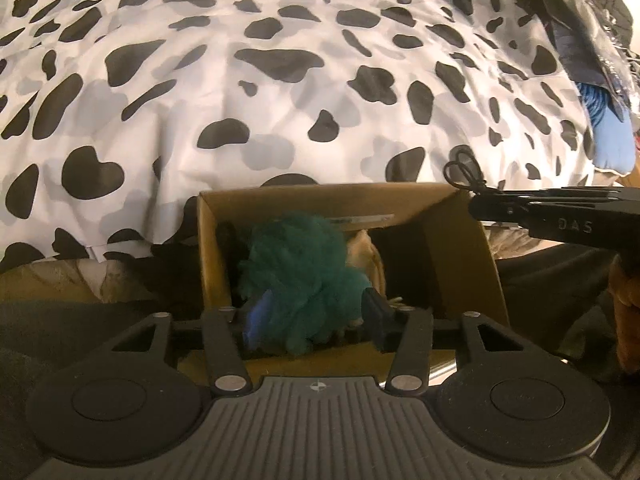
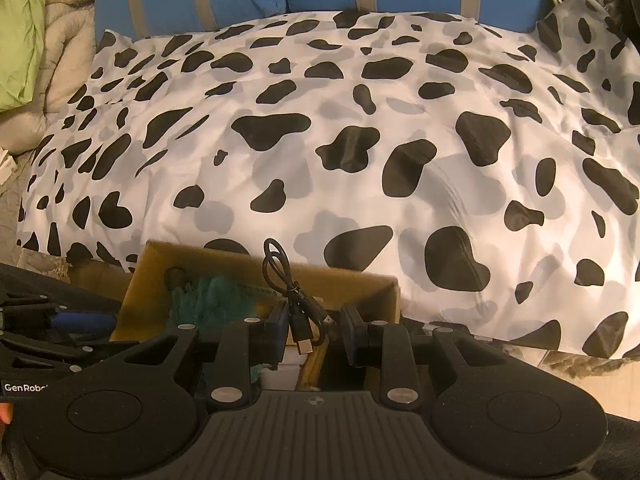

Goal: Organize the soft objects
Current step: 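Lower the loofah and cable into the box and open both grippers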

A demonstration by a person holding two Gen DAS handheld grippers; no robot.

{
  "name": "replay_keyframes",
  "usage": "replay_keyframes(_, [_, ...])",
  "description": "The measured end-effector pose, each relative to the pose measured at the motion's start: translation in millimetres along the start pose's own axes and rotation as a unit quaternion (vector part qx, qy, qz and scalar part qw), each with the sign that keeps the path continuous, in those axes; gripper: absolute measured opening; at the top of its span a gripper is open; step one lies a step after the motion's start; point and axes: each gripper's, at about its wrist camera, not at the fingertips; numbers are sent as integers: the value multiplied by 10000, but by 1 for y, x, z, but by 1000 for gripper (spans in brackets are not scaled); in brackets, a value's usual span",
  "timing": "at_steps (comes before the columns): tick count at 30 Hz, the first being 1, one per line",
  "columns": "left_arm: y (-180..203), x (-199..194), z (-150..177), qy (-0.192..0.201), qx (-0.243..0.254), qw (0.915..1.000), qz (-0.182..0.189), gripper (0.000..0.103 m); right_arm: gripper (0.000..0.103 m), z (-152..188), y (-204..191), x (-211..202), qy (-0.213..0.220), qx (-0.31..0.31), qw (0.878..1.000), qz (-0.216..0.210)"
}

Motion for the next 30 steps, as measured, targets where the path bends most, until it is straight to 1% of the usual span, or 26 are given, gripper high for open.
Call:
replay_keyframes(7, [-1,2,-2,-44,-82,9999,-78,48,31,-1,1,2,-64,118,9998,-176])
replay_keyframes(10, [-2,2,-2,-54,-110,9999,-110,48,31,-1,3,5,-175,200,9991,-324])
replay_keyframes(12, [-2,3,-2,-57,-126,9998,-137,48,33,0,2,9,-333,243,9978,-528])
replay_keyframes(13, [-2,3,-2,-55,-131,9998,-143,48,41,0,1,12,-422,275,9967,-634])
replay_keyframes(14, [-2,3,-2,-51,-132,9998,-149,48,56,1,0,14,-475,296,9962,-674])
replay_keyframes(15, [-2,3,-2,-49,-130,9998,-162,49,63,1,-2,15,-497,282,9961,-666])
replay_keyframes(16, [-2,3,-2,-50,-123,9997,-181,49,78,1,-4,14,-488,235,9966,-615])
replay_keyframes(17, [-2,4,-1,-51,-110,9997,-207,49,90,1,-5,14,-454,182,9974,-520])
replay_keyframes(18, [-1,4,-1,-48,-95,9997,-233,50,94,0,-6,13,-414,150,9981,-432])
replay_keyframes(19, [-1,4,-1,-39,-80,9996,-266,54,99,0,-6,13,-374,146,9986,-339])
replay_keyframes(20, [0,4,0,-24,-68,9995,-304,59,100,-1,-4,13,-353,169,9989,-273])
replay_keyframes(21, [1,3,0,13,-55,9994,-355,66,100,-1,-2,13,-335,210,9990,-207])
replay_keyframes(22, [1,3,0,40,-51,9992,-400,70,100,0,0,13,-310,258,9991,-138])
replay_keyframes(24, [2,1,0,132,-58,9986,-500,71,101,1,1,10,-186,294,9994,51])
replay_keyframes(26, [2,-2,0,246,-91,9979,-600,71,103,2,0,5,-4,205,9996,204])
replay_keyframes(28, [2,-5,-1,384,-127,9968,-692,77,103,3,-4,2,129,78,9994,305])
replay_keyframes(30, [1,-8,-2,526,-170,9956,-759,79,103,4,-6,1,170,-15,9991,395])
Point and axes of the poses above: each gripper's, at about its wrist camera, not at the fingertips, and x roughly the way its jaws point, y to its right, z to its underside
